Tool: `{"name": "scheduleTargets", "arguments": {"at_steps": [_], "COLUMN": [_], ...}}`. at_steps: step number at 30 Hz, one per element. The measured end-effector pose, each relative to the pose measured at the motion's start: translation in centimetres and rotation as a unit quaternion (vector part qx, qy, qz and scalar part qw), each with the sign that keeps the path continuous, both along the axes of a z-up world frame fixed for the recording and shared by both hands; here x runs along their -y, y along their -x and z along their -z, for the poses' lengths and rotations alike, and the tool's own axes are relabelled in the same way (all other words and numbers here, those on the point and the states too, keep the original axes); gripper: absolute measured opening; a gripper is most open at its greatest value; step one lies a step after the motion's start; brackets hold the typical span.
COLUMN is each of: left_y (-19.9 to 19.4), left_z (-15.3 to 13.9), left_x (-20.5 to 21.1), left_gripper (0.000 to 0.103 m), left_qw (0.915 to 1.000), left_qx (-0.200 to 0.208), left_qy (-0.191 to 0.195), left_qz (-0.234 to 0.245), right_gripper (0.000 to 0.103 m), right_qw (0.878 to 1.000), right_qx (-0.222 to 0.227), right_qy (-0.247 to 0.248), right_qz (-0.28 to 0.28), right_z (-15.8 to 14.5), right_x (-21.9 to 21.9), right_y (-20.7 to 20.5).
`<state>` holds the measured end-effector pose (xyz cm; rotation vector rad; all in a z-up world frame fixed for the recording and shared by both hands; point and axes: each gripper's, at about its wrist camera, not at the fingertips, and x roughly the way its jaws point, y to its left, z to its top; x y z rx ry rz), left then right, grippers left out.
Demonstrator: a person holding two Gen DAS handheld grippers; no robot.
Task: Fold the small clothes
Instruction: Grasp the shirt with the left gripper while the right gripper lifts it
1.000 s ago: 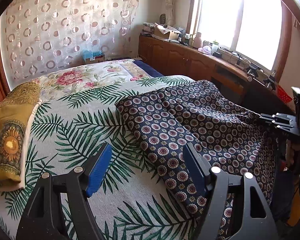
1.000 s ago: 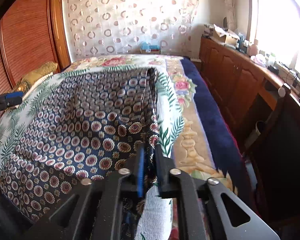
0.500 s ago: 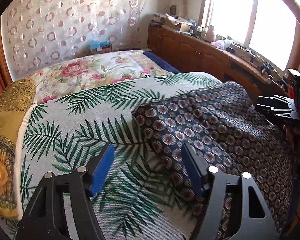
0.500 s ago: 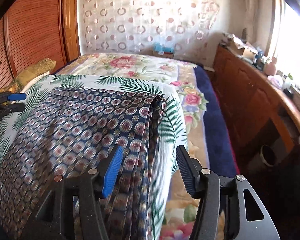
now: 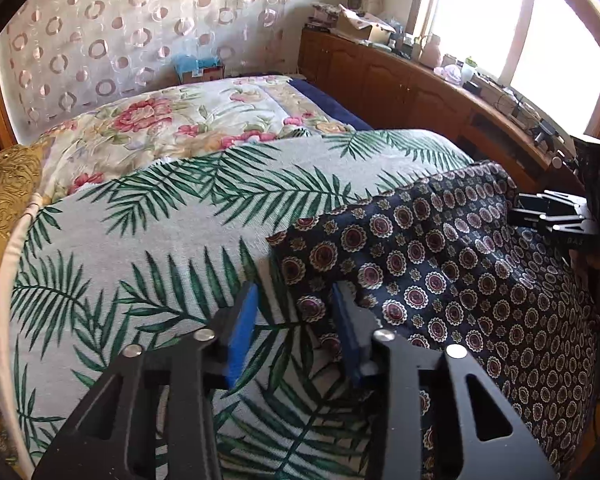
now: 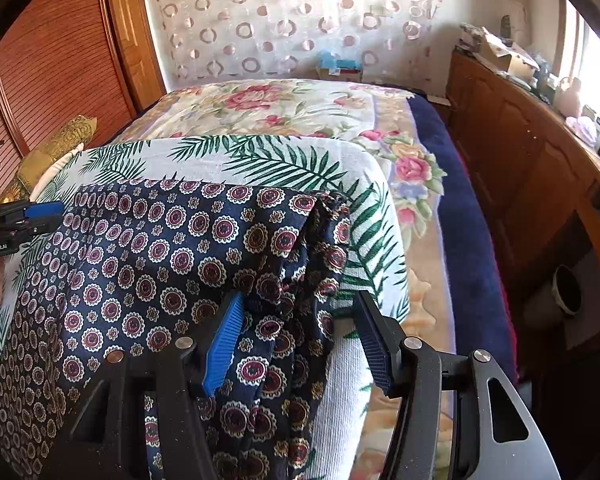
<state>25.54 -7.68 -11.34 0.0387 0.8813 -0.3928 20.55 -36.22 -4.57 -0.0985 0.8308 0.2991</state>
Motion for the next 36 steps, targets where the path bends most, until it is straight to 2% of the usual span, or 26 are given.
{"name": "scheduleTargets", "arguments": {"at_steps": [4, 5, 6, 8, 9, 10, 12, 14, 17, 21, 29, 36], "left_y": [-0.1, -0.1, -0.3, -0.5, -0.6, -0.6, -0.4, 0.6, 2.7, 6.2, 13.6, 19.3], "left_z": [-0.2, -0.2, -0.2, -0.3, -0.3, -0.3, -0.7, -2.1, -5.0, -9.8, -18.6, -24.8], "left_x": [0.4, 0.5, 0.4, 0.4, 0.5, 0.5, 0.5, 0.3, -0.6, -1.8, -6.8, -10.4], "left_gripper": [0.033, 0.031, 0.024, 0.017, 0.009, 0.004, 0.002, 0.002, 0.002, 0.002, 0.002, 0.002], "left_qw": [1.0000, 1.0000, 0.9999, 0.9997, 0.9996, 0.9996, 0.9993, 0.9992, 0.9968, 0.9906, 0.9680, 0.9480], "left_qx": [-0.001, -0.002, -0.005, -0.011, -0.012, -0.013, -0.010, 0.025, 0.058, 0.117, 0.234, 0.305], "left_qy": [0.001, 0.003, 0.007, 0.012, 0.012, 0.014, 0.026, 0.021, 0.049, 0.067, 0.090, 0.089], "left_qz": [0.006, 0.009, 0.015, 0.020, 0.020, 0.022, 0.025, 0.021, 0.025, 0.027, 0.002, -0.008], "right_gripper": [0.058, 0.048, 0.034, 0.018, 0.011, 0.008, 0.006, 0.006, 0.006, 0.006, 0.005, 0.005], "right_qw": [1.000, 1.000, 1.000, 1.000, 1.000, 1.000, 0.999, 0.998, 0.995, 0.987, 0.959, 0.938], "right_qx": [0.000, 0.002, 0.005, 0.010, 0.013, 0.014, 0.028, 0.052, 0.092, 0.153, 0.262, 0.314], "right_qy": [-0.001, 0.006, 0.007, 0.002, 0.006, 0.007, 0.011, 0.007, -0.003, -0.016, -0.049, -0.068], "right_qz": [-0.005, -0.005, -0.008, -0.020, -0.023, -0.028, -0.025, -0.026, -0.029, -0.046, -0.092, -0.132], "right_z": [0.1, 0.1, 0.2, 0.3, 0.3, 0.3, -0.2, -1.2, -3.2, -6.6, -14.3, -19.5], "right_x": [0.0, -0.2, -0.7, -1.3, -1.6, -1.8, -2.0, -2.4, -3.1, -4.6, -8.4, -11.4], "right_y": [-0.7, -0.7, -0.5, -0.1, 0.0, 0.1, 0.7, 1.7, 3.8, 7.5, 14.9, 20.6]}}
